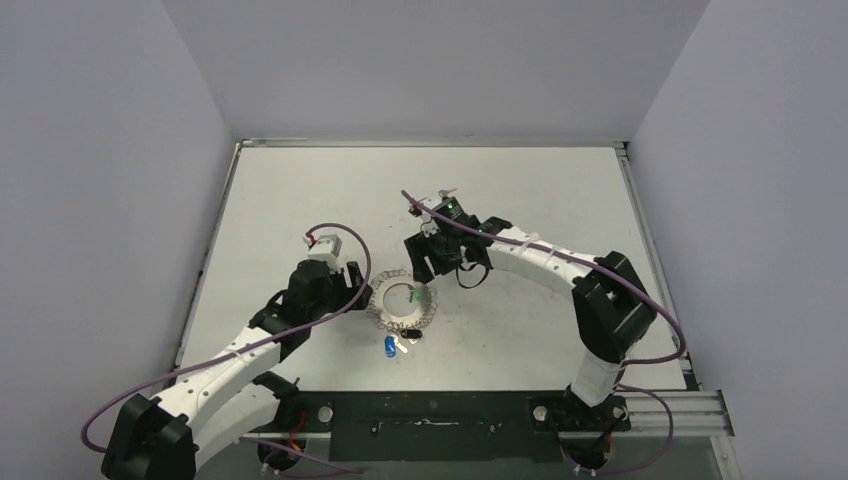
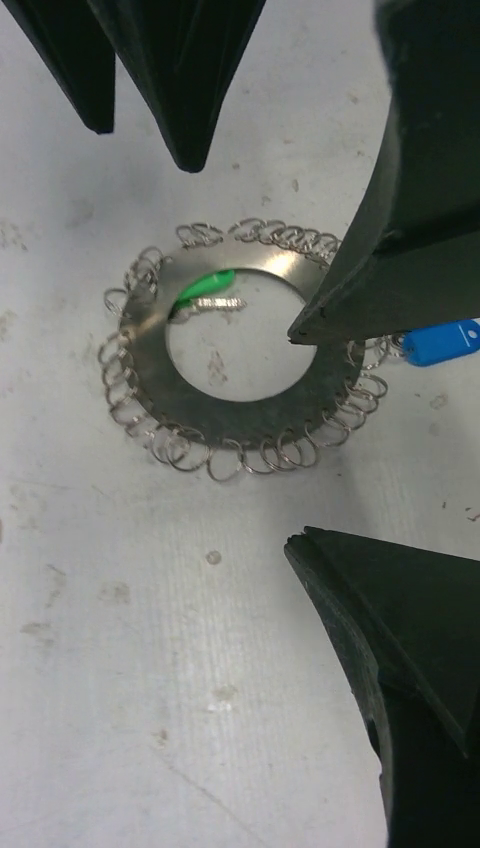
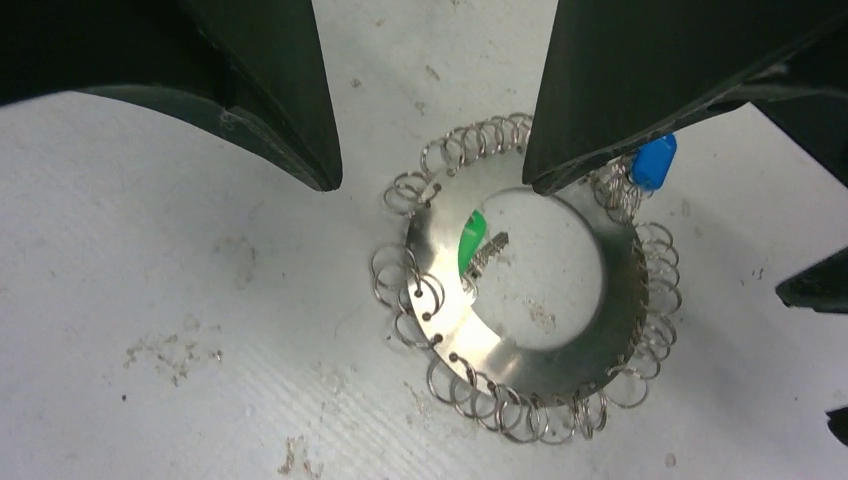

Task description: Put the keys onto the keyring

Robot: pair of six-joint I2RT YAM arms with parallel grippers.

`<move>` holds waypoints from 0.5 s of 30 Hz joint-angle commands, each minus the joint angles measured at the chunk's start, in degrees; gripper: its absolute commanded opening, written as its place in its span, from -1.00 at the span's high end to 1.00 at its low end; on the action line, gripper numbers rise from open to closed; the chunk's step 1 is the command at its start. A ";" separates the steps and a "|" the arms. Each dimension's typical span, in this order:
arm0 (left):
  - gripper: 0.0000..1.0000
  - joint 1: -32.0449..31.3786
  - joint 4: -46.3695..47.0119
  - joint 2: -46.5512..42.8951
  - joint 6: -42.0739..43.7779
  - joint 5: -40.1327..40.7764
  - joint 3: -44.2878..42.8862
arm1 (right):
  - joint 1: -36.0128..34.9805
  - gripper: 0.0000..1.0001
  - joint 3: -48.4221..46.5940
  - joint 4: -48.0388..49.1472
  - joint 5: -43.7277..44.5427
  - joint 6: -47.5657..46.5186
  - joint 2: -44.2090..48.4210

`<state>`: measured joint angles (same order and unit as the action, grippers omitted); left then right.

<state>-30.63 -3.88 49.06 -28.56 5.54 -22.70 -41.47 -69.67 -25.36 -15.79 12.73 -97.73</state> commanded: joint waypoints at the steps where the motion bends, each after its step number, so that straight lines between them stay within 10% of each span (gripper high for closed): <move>1: -0.33 3.32 -8.51 5.82 -3.27 -5.04 -6.00 | -3.56 -0.29 -8.12 0.93 6.28 -1.23 -4.92; 15: -0.45 19.65 -15.93 10.82 -7.95 -18.90 -10.04 | -9.92 0.14 -24.47 -2.12 13.65 -6.18 -21.03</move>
<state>-13.26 -18.79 59.79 -34.44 -7.38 -30.28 -51.57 -90.61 -27.31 -5.17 7.90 -117.40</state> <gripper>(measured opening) 0.724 0.446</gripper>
